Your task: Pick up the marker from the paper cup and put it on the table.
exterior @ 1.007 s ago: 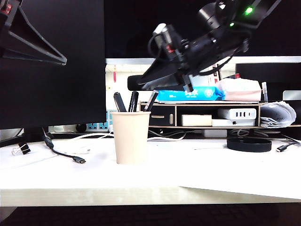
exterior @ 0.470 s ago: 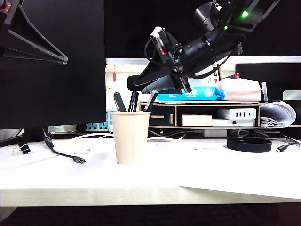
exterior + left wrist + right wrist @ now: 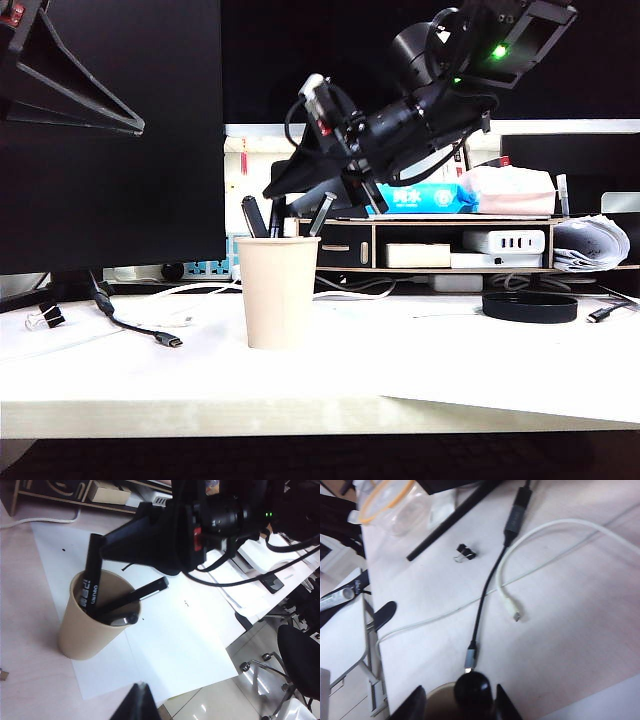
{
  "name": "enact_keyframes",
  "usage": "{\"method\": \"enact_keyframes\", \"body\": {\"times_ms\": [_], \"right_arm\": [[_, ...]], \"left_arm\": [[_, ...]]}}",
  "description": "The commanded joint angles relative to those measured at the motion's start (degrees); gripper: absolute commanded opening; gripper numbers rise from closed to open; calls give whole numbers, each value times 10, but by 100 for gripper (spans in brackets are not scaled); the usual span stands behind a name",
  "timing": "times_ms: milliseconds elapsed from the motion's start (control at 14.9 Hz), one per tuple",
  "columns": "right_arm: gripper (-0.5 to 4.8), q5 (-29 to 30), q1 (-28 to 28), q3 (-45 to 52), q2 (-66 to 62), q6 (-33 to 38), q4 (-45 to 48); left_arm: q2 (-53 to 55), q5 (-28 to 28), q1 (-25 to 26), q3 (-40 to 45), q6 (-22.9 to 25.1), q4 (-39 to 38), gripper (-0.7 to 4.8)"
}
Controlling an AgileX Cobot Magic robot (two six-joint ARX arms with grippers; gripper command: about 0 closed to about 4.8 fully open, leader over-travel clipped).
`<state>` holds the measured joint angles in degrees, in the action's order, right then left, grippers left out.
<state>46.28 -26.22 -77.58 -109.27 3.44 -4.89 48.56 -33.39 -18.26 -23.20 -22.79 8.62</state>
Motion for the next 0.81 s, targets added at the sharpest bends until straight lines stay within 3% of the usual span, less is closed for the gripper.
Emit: {"method": "enact_keyframes", "body": {"times_ms": [67,805], "right_arm": [[181,-20,-1,-3,2,0,13],[180,-44,-1,-3,-6,12,43]], "left_arm": [[-2,-14,0,-4,-1,9,-5],[-2,-16,0,-4,-1,9,-5]]}}
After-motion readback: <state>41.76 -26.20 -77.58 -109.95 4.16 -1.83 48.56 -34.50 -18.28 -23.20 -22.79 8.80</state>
